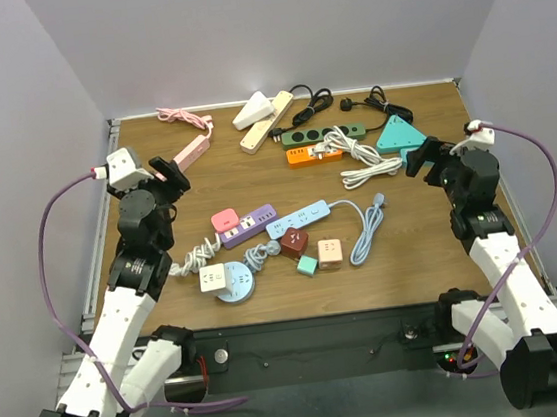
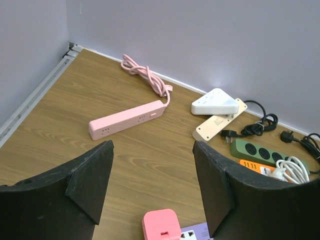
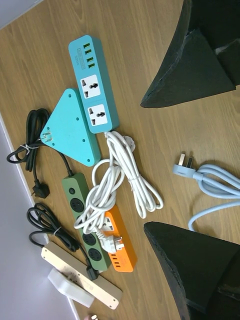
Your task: Insert the plug
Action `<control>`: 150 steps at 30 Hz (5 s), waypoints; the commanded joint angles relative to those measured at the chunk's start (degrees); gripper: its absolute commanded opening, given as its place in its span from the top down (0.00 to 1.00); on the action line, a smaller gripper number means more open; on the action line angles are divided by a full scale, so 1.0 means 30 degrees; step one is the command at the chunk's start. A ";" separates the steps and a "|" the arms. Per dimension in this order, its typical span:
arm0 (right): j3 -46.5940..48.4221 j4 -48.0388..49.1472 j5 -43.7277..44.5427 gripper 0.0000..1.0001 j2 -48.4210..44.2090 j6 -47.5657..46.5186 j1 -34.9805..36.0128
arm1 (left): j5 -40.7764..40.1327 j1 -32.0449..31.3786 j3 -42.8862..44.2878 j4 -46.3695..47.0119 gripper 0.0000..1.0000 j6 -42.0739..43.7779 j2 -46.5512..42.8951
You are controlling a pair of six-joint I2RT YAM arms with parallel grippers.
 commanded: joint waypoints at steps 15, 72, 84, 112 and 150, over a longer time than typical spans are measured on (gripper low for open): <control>-0.0164 -0.0954 0.0139 0.00 0.3488 0.0875 0.6959 | -0.0319 -0.6010 -0.0723 0.1348 0.24 0.1486 0.2147; -0.1163 -0.1480 0.0112 0.00 0.1555 0.0995 0.7113 | 0.5755 -1.2638 0.1648 -0.1865 0.61 -0.0354 1.4366; 0.1883 -0.1628 -0.3987 0.00 0.1644 -0.1318 0.7113 | 0.9531 -1.0006 0.1912 -0.1662 1.00 -0.2285 1.1586; 0.3702 0.2064 -1.0963 0.00 0.2903 -0.3634 1.1829 | 2.1137 -0.3761 -0.1252 1.0260 1.00 -1.9190 0.8068; 0.3583 0.6166 -0.9233 0.48 0.4719 -0.3694 1.4115 | 2.1987 -0.3936 -0.4944 1.5858 1.00 -2.5461 0.5664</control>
